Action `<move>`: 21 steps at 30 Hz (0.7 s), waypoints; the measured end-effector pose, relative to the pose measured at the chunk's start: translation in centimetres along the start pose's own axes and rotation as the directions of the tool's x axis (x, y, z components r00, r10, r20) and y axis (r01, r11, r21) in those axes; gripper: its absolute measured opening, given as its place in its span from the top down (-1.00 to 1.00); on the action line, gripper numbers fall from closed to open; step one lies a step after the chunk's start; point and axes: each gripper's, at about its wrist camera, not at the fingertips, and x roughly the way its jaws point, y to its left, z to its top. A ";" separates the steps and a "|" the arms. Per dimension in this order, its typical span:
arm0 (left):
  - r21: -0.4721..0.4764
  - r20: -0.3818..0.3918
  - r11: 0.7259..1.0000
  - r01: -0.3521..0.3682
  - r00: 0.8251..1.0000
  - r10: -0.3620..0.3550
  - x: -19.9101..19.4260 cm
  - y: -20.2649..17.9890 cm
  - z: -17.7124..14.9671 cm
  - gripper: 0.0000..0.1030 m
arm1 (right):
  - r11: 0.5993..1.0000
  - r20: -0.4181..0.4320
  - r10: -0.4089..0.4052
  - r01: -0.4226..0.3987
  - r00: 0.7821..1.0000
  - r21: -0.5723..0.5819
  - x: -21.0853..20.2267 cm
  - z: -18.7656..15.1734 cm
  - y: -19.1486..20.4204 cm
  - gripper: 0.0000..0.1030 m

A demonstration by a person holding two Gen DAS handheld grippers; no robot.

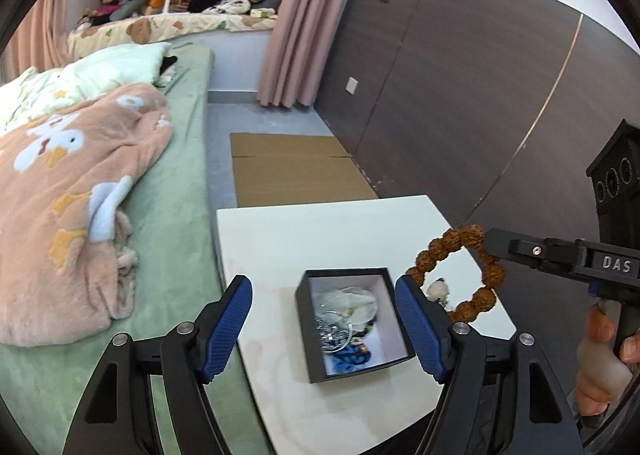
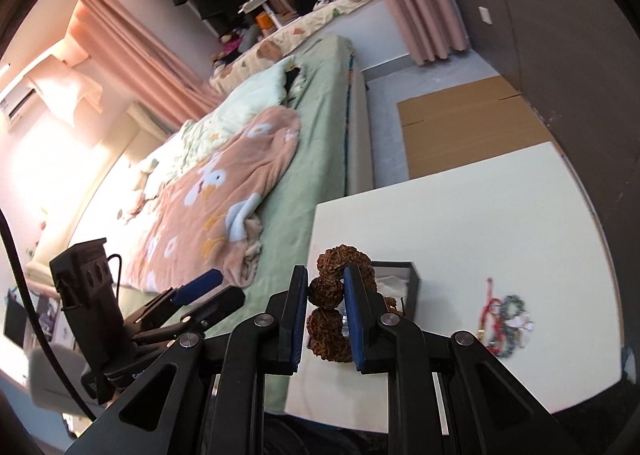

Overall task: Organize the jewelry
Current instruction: 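Lower the brown bead bracelet into the black box and open the right gripper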

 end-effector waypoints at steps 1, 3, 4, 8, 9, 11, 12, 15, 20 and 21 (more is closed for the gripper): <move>-0.002 0.002 1.000 -0.003 1.000 0.003 -0.1 0.2 0.0 -0.45 | 1.000 -0.006 -0.009 0.009 1.000 0.000 0.5 -0.1 0.1 0.62; -0.005 0.007 1.000 -0.007 1.000 0.007 -0.3 0.8 -0.2 -0.45 | 1.000 -0.019 -0.015 0.015 1.000 0.001 1.2 -0.3 0.1 0.62; -0.006 0.008 1.000 -0.010 1.000 0.010 -0.4 1.0 -0.3 -0.45 | 1.000 -0.025 -0.019 0.019 1.000 0.003 1.5 -0.4 -0.1 0.62; -0.018 0.014 1.000 -0.021 1.000 0.021 -0.5 1.6 -0.7 -0.45 | 0.998 -0.035 -0.069 0.070 0.997 0.006 2.4 -0.5 -0.6 0.62; -0.023 0.013 1.000 -0.020 1.000 0.021 -0.4 1.7 -0.9 -0.45 | 0.998 -0.043 -0.069 0.069 0.997 0.004 2.9 -0.5 -0.6 0.61; -0.027 0.007 0.999 -0.019 1.000 0.019 -0.1 1.8 -1.0 -0.45 | 0.999 -0.072 -0.037 0.038 0.997 0.007 3.7 -0.5 -0.6 0.58; -0.033 0.004 0.999 -0.024 1.000 0.024 0.0 1.8 -1.1 -0.45 | 1.000 -0.099 0.011 -0.009 0.995 0.026 4.5 -0.5 -0.8 0.44; -0.046 0.007 0.999 -0.012 1.000 0.013 0.1 1.9 -1.2 -0.45 | 0.999 -0.098 0.032 -0.028 0.995 0.042 4.6 -0.8 -1.1 -0.19; -0.032 0.006 0.999 -0.010 1.000 0.010 0.5 1.1 -1.4 -0.45 | 0.997 -0.053 0.019 -0.015 0.998 0.070 2.5 -1.6 -2.9 -0.27; -0.024 0.005 1.000 -0.007 1.000 0.007 0.7 0.7 -1.4 -0.45 | 0.997 -0.044 0.010 -0.006 0.999 0.080 1.9 -1.9 -3.4 -0.27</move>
